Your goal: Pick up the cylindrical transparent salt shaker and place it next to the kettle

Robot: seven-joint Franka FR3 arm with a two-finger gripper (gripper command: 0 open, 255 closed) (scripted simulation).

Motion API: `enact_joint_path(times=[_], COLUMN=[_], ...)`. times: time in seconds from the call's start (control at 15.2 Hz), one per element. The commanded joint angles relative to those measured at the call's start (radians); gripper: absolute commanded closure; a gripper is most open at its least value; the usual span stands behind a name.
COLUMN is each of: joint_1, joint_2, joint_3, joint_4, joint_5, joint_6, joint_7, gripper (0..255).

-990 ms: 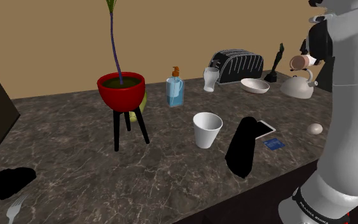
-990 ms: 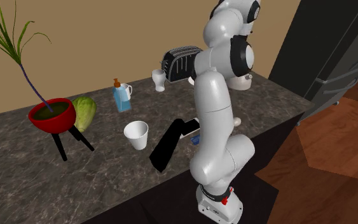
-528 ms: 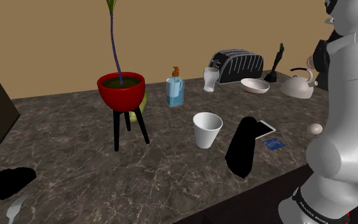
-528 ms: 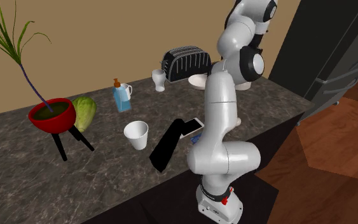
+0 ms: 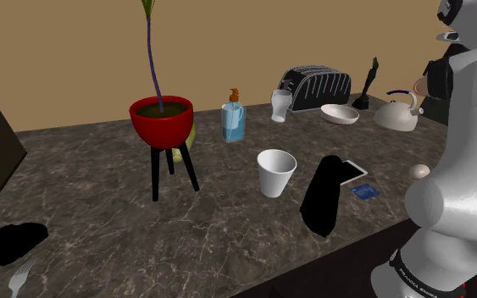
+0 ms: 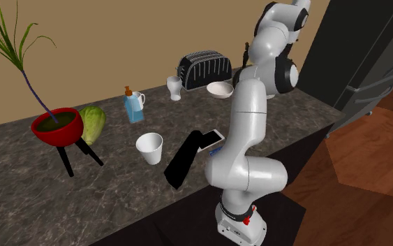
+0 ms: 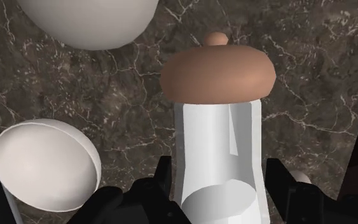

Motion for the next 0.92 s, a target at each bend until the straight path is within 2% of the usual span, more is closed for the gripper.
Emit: enact_joint_path(times=[0.0,0.4,0.86], joint_1=[0.021,0.084,0.129], joint_2=[-0.008,-0.040,-0.053], joint_3=[-0.007,-0.022,-0.027], joint_4=[-0.048,-0.202,-0.331], joint_5=[-0.009,-0.028,-0.034], joint_6=[0.035,0.141,0.245], joint_7=[-0.006,-0.029,-0.049], gripper=[255,255,255])
